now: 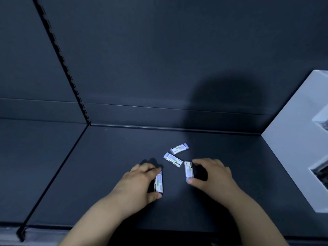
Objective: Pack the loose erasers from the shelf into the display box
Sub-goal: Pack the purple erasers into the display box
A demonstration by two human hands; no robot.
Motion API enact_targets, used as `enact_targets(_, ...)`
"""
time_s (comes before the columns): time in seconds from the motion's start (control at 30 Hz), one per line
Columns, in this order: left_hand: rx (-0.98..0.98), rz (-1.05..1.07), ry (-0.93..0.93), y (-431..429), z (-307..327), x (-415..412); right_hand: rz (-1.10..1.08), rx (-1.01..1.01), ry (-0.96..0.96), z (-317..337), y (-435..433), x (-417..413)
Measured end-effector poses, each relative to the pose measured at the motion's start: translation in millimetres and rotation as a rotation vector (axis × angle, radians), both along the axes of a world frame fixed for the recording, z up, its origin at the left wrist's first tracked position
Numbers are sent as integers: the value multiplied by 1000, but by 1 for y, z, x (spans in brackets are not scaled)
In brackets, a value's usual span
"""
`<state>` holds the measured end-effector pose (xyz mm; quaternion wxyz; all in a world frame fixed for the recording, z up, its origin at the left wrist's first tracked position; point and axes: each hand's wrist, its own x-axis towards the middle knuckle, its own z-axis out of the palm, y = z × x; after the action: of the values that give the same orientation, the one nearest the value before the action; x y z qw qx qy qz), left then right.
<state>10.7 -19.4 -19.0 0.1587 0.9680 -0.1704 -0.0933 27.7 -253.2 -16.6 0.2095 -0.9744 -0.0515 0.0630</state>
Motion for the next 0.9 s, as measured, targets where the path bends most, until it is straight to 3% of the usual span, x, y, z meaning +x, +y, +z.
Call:
enact_targets(0.13,10,49,30,-2,1,0,7,-72,-16,-4,1,-4)
enact_targets(0.47,-42,67,105,-3,0,-8,152,87,-56,-2,-5,-13)
enact_targets(0.77,-97,70,64,-16,-4,-12,236,48,-55,-8,16,-18)
enact_targets(0.9,-100,84,95,-16,-2,-12,78,5,-63,-8,12,-23)
